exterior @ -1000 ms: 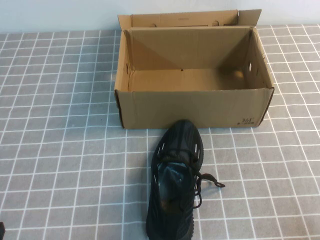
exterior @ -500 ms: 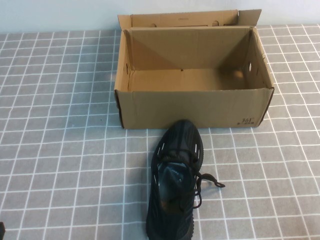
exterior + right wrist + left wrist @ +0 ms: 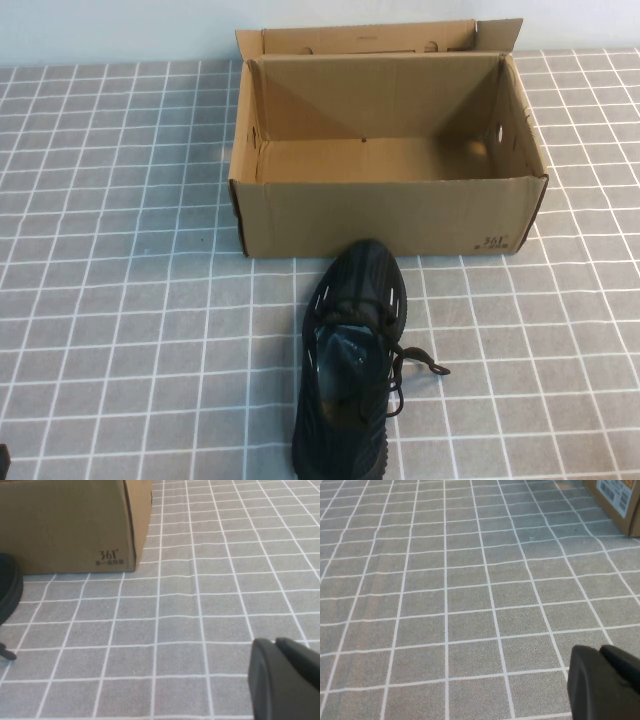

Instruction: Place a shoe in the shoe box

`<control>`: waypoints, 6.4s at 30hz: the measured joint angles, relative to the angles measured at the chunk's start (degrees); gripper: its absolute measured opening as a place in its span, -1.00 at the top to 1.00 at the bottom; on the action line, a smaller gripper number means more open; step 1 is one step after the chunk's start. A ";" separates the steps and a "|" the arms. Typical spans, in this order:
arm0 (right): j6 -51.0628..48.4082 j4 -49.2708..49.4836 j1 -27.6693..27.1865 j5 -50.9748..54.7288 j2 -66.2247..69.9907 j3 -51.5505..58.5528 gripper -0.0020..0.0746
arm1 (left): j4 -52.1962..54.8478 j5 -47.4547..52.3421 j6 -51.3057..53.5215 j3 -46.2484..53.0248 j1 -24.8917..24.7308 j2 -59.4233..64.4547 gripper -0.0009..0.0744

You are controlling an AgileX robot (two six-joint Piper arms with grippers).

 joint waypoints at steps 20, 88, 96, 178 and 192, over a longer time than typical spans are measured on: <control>0.00 18.56 0.00 -7.89 0.00 0.00 0.99 | 0.00 0.00 0.00 0.00 0.00 0.00 0.98; -21.12 -3.59 43.60 41.38 97.70 -86.77 0.40 | 0.00 0.00 0.00 0.00 0.00 0.00 0.98; -21.30 -8.94 43.60 38.35 101.19 -88.21 0.03 | 0.00 0.00 0.00 0.00 0.00 0.00 0.98; -17.76 -14.93 43.86 46.03 85.25 -88.59 0.96 | 0.00 0.10 0.00 0.00 0.00 0.00 0.98; -21.27 -14.93 43.86 46.16 82.45 -88.59 0.96 | 0.00 0.10 0.00 0.00 0.00 0.00 0.98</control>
